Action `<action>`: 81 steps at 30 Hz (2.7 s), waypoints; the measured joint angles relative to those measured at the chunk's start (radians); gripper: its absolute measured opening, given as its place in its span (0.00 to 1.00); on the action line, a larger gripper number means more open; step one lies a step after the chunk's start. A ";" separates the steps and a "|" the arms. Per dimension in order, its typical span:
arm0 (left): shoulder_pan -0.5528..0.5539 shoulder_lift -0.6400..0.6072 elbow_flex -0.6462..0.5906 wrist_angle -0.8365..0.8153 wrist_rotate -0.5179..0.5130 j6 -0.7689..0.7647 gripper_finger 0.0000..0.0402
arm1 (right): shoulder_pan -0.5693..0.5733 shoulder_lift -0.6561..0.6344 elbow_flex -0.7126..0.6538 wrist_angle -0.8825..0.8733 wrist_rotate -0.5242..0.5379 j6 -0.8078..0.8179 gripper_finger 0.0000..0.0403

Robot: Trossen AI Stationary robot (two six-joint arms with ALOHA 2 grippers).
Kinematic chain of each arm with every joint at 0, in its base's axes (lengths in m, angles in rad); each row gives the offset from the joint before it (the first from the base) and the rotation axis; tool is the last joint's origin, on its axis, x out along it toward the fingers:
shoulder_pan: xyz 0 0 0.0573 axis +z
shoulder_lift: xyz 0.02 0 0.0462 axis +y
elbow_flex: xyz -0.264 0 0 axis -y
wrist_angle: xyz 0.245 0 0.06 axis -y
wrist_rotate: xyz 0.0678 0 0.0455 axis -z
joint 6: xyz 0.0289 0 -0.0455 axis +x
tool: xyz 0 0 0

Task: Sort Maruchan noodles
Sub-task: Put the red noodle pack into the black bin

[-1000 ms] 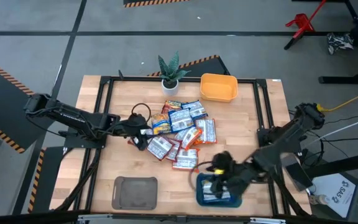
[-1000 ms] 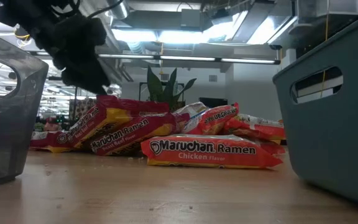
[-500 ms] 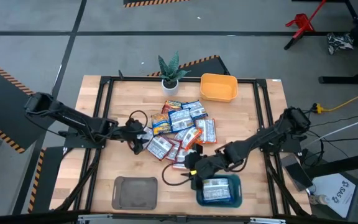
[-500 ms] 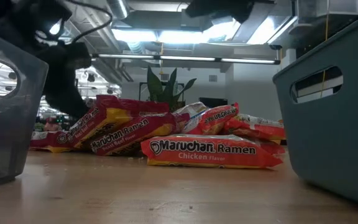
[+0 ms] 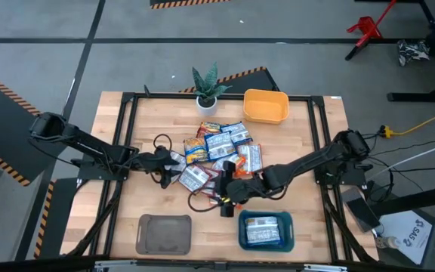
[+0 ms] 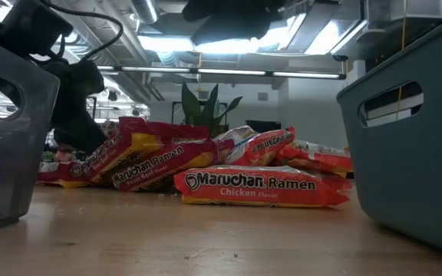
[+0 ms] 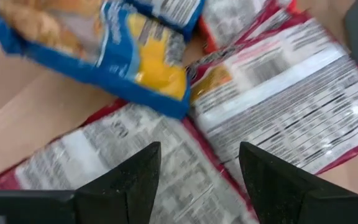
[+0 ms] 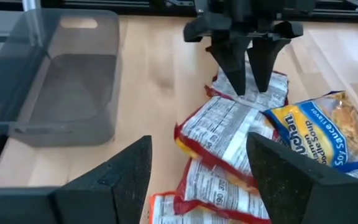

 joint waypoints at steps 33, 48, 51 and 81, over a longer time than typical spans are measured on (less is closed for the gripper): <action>0.008 0.247 0.003 0.207 0.012 0.014 0.49 | -0.006 0.119 0.020 0.013 0.088 -0.462 0.62; 0.010 0.248 0.002 0.180 0.016 0.006 0.49 | -0.006 0.268 0.171 -0.041 0.096 -0.660 0.85; 0.011 0.248 0.002 0.181 0.016 0.006 0.49 | -0.011 0.282 0.172 -0.042 0.101 -0.680 0.85; 0.011 0.250 -0.001 0.203 0.047 0.003 0.49 | -0.077 0.367 0.212 0.021 0.092 -0.790 0.76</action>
